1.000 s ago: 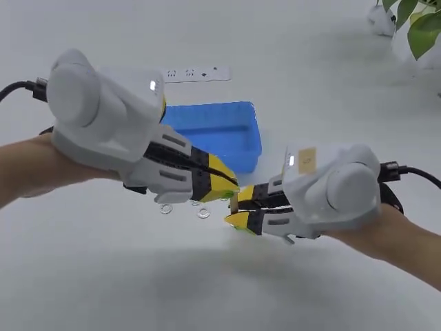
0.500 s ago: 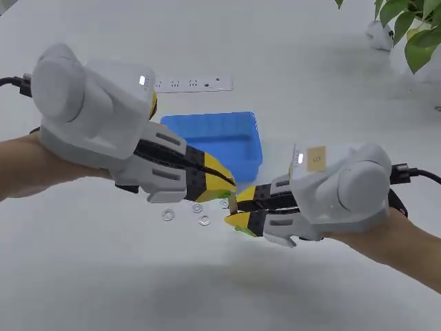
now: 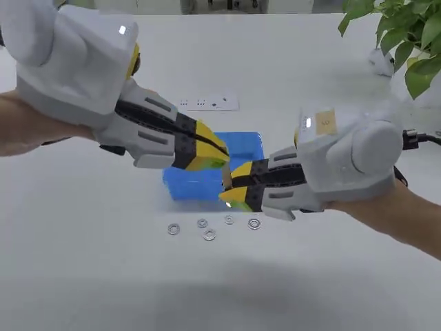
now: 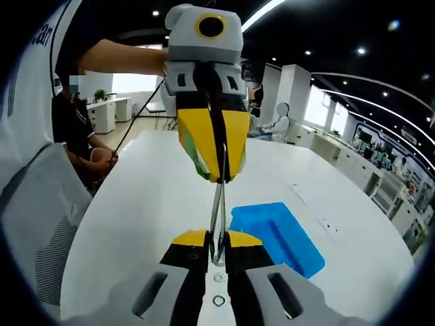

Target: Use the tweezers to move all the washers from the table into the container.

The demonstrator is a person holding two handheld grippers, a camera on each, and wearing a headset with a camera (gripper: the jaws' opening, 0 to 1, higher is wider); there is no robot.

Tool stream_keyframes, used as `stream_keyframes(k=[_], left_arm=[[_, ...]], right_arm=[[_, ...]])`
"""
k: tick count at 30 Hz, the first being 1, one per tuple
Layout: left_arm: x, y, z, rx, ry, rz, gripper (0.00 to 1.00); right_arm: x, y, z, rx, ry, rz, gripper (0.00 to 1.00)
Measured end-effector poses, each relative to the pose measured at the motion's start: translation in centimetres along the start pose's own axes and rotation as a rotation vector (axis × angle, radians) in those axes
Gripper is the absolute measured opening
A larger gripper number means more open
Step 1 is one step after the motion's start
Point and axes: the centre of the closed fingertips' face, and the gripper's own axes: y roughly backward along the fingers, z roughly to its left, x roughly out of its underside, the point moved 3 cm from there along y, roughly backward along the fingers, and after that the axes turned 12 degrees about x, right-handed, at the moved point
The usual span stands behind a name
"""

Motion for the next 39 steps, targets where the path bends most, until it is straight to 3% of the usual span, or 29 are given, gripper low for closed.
stream_keyframes(k=[8,15,22,27,34,39], left_arm=[[-1.0,0.9,3.0,-0.003,-0.043,0.022,0.05],[-0.6,1.1,6.2,-0.016,-0.05,0.018,0.05],[1.2,0.4,8.6,-0.001,-0.041,0.028,0.05],[3.2,-0.7,9.9,0.021,-0.019,0.053,0.05],[5.4,-2.3,10.6,0.046,-0.003,0.093,0.05],[6.0,-3.0,10.9,0.048,0.004,0.096,0.05]], right_arm=[[-1.1,-1.0,-3.2,0.025,0.044,-0.027,0.1],[-0.7,-2.4,-6.1,0.033,0.049,-0.036,0.1],[1.3,-4.2,-7.6,-0.002,0.006,-0.028,0.1],[3.2,-5.7,-7.9,-0.012,-0.008,-0.011,0.1],[5.5,-7.1,-7.9,-0.016,0.002,0.023,0.1],[6.6,-7.6,-8.1,-0.017,-0.011,0.036,0.1]])
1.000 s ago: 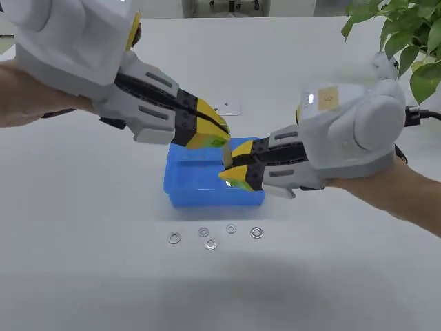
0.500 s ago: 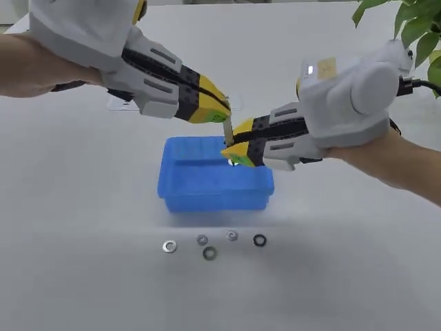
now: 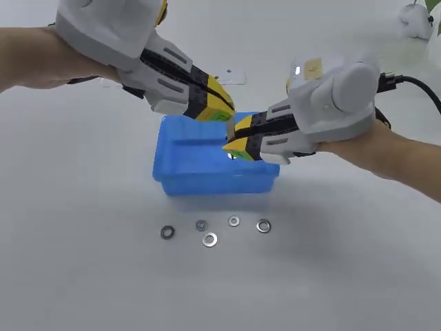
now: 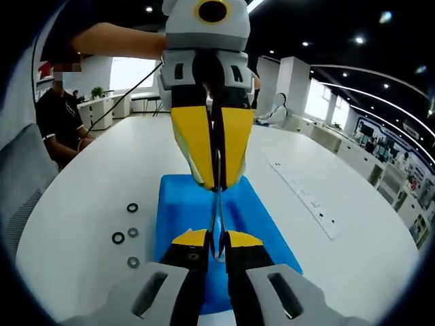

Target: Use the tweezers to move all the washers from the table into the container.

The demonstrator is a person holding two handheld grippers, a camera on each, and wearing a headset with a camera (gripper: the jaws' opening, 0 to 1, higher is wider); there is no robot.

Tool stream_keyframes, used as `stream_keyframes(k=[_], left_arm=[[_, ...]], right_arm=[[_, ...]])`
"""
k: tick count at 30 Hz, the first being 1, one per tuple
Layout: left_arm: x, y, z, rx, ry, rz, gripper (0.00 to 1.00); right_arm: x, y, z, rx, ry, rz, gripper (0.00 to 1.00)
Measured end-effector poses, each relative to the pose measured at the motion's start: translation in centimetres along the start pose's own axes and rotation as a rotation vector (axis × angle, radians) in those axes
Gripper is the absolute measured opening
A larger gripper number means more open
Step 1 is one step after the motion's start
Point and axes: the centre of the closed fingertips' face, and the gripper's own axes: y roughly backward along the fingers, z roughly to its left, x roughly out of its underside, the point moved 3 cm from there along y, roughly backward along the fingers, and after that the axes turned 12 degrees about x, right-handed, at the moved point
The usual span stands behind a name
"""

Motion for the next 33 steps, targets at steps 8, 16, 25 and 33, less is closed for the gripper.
stream_keyframes(k=[8,16,25,33], left_arm=[[0.7,-0.5,0.2,0.005,0.019,0.0,0.05],[0.3,0.1,-0.5,0.008,0.008,0.013,0.05],[-2.1,1.3,-2.6,0.015,-0.067,0.004,0.05],[-4.5,2.6,-4.2,-0.012,-0.131,-0.021,0.05]], right_arm=[[0.7,-0.3,0.2,-0.001,-0.003,0.027,0.1],[-0.2,0.0,0.8,-0.011,0.036,0.026,0.11],[-2.5,1.7,1.6,-0.022,0.101,0.0,0.11],[-4.7,4.1,2.1,0.003,0.122,-0.033,0.11]])
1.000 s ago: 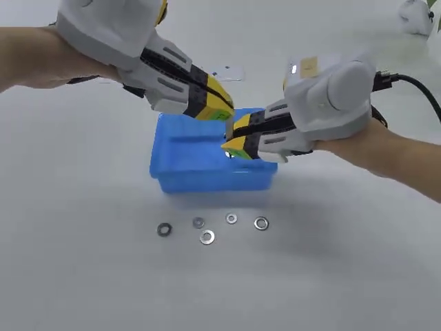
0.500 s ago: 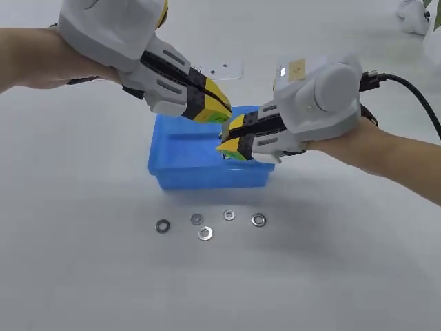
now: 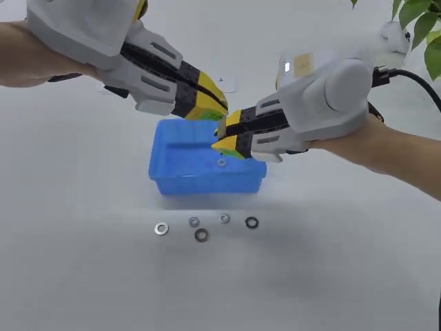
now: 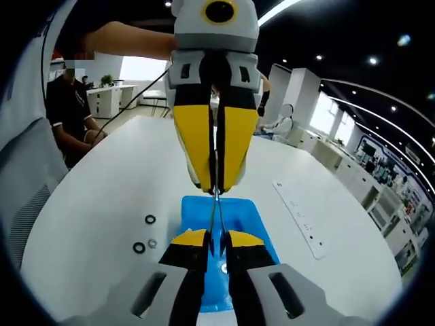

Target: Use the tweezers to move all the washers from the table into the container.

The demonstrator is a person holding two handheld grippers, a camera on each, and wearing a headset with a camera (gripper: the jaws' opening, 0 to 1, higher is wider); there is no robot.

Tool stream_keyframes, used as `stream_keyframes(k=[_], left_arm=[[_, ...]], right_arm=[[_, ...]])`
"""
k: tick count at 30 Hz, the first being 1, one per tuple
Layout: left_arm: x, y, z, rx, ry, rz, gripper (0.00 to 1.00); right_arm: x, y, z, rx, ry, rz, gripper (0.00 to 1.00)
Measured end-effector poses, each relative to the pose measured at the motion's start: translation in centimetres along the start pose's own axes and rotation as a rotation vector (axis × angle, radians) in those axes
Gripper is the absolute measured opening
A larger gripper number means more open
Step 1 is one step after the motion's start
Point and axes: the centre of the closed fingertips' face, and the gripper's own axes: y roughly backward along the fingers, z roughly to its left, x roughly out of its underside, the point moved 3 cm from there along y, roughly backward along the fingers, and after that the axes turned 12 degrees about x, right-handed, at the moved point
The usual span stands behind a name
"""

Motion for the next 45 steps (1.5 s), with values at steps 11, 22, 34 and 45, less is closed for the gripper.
stream_keyframes(k=[11,22,34,45], left_arm=[[-1.5,-0.7,-1.9,0.004,-0.027,-0.03,0.05],[-1.1,-2.5,-3.6,0.063,-0.003,-0.031,0.05],[-1.1,-2.3,-4.1,0.106,0.039,-0.045,0.05],[0.9,-6.0,-6.8,0.082,0.085,-0.026,0.05]], right_arm=[[-0.6,3.0,2.2,0.016,0.023,0.009,0.11],[0.9,4.3,5.5,-0.008,-0.017,0.034,0.11],[2.8,4.8,8.5,-0.024,-0.025,0.082,0.11],[4.4,4.1,7.8,-0.008,-0.044,0.115,0.11]])
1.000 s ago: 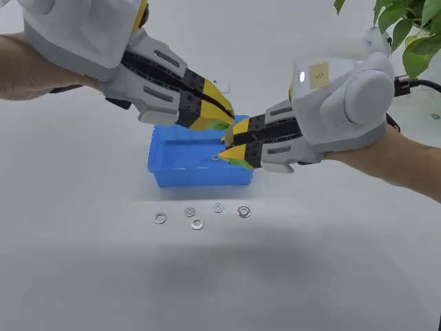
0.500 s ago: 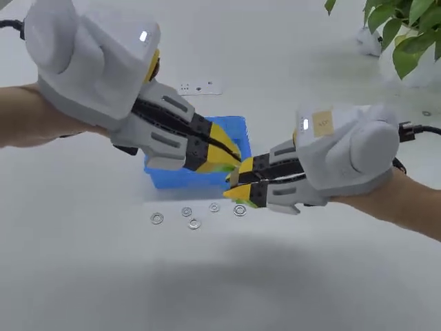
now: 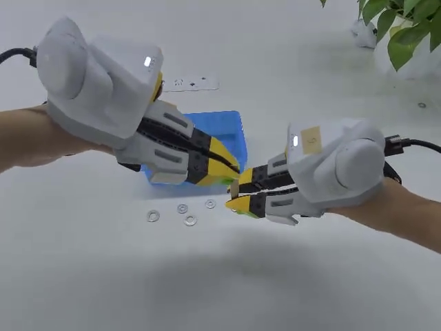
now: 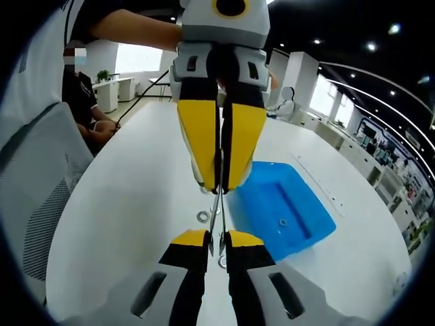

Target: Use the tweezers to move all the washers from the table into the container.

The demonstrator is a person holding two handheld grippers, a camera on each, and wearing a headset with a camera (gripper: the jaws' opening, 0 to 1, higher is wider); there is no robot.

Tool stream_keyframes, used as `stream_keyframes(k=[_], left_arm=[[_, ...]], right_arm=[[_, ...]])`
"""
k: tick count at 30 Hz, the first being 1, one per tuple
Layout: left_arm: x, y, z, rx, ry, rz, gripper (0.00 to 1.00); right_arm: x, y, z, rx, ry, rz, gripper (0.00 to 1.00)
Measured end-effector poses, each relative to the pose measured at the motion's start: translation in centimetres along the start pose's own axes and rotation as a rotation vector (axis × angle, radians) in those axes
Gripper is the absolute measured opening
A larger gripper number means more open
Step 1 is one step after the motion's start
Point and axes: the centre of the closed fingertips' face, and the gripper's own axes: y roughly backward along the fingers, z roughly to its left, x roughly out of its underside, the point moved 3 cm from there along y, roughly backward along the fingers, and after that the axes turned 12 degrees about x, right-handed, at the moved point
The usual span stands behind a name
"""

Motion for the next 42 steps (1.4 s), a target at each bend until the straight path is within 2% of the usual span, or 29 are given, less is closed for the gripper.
stream_keyframes(k=[4,5,6,8,9,11,13,25,29,31,42], left_arm=[[0.5,-0.2,0.2,0.003,0.024,-0.001,0.05],[0.6,-0.4,0.4,0.003,0.022,-0.001,0.05],[0.7,-0.6,0.5,0.024,0.028,0.001,0.05],[1.0,-0.8,1.1,0.012,0.016,-0.002,0.05],[0.9,-1.1,0.9,0.01,0.018,0.013,0.05],[0.4,-1.6,0.7,0.01,0.022,0.004,0.05],[0.5,-1.5,0.8,0.011,0.023,-0.01,0.05],[1.4,-1.3,2.0,0.011,0.03,-0.024,0.05],[1.6,-1.2,2.1,0.01,0.046,-0.034,0.05],[1.2,-1.6,1.8,0.006,0.043,-0.03,0.05],[1.2,-1.8,1.5,0.025,0.045,-0.015,0.05]], right_arm=[[0.5,-0.3,-0.1,0.0,0.0,0.012,0.11],[0.7,-0.4,-0.1,0.001,-0.003,0.018,0.11],[0.9,-0.5,-0.1,0.0,-0.001,0.023,0.11],[1.2,-0.7,-0.1,-0.001,-0.004,0.026,0.11],[1.3,-0.8,-0.2,0.0,-0.005,0.031,0.11],[1.5,-0.8,-0.2,0.001,-0.007,0.035,0.11],[1.6,-0.9,-0.3,0.003,-0.01,0.04,0.11],[2.2,-1.4,-0.4,-0.001,-0.036,0.043,0.11],[2.3,-1.5,-0.3,-0.003,-0.049,0.047,0.11],[2.3,-1.5,-0.3,-0.003,-0.057,0.05,0.11],[2.4,-1.2,-0.1,-0.002,-0.065,0.073,0.1]])
